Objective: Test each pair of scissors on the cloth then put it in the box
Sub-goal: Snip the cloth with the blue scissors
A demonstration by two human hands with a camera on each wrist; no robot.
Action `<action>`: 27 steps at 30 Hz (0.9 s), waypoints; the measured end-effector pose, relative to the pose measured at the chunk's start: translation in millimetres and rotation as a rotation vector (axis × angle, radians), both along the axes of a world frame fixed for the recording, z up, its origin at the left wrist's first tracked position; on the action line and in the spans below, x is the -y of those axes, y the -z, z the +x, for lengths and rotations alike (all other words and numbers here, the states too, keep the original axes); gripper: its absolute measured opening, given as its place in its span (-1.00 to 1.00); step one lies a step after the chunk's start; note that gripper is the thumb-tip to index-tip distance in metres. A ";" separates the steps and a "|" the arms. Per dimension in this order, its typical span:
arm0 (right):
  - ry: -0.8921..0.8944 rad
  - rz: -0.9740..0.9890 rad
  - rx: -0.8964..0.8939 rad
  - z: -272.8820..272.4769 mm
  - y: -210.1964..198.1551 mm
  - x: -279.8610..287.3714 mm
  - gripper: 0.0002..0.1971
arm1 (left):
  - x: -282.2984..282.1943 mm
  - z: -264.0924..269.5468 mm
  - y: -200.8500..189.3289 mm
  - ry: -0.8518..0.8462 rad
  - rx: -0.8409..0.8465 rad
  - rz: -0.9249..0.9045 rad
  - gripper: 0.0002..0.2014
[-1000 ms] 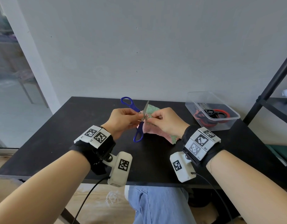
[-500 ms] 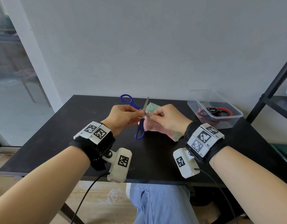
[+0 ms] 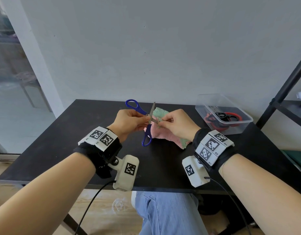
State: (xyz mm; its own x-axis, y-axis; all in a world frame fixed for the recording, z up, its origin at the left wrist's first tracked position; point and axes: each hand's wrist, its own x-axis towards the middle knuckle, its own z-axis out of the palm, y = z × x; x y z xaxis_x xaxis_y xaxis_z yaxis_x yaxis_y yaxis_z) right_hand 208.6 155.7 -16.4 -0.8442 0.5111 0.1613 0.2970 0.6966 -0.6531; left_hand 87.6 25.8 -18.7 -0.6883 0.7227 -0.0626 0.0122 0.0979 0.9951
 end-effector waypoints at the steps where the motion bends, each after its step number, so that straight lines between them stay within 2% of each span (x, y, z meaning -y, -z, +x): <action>1: 0.016 0.012 -0.001 0.8 1.1 0.4 -0.85 | -0.7 0.1 0.5 -0.004 -0.003 -0.004 -0.89; 7: 0.091 0.079 -0.048 3.6 6.9 4.3 -0.85 | -2.4 0.7 1.1 -0.007 0.031 -0.017 -0.89; 11: 0.086 0.048 -0.092 4.3 6.6 4.8 -0.87 | -1.4 0.0 0.4 -0.003 0.051 -0.012 -0.92; 15: 0.054 0.065 -0.041 2.8 7.2 4.4 -0.84 | 0.1 -1.8 -0.7 -0.012 0.003 -0.018 -0.87; 18: 0.046 0.013 -0.037 0.6 7.8 4.6 -0.81 | 1.9 -4.1 -3.1 -0.001 -0.016 -0.037 -0.83; 22: 0.061 -0.056 -0.047 -3.4 7.6 9.7 -0.77 | 3.5 -5.9 -5.4 0.002 -0.027 -0.040 -0.88; 27: 0.130 -0.130 -0.098 -9.6 6.5 15.8 -0.68 | 3.2 -10.2 -6.8 -0.010 -0.017 -0.034 -0.87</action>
State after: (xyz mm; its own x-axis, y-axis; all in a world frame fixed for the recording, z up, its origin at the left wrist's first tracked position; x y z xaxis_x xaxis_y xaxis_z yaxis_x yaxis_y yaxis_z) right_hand 199.1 139.8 -22.9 -0.7535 0.6366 0.1645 0.3096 0.5643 -0.7653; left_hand 77.4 22.6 -11.9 -0.6964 0.7136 -0.0759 0.0275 0.1322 0.9908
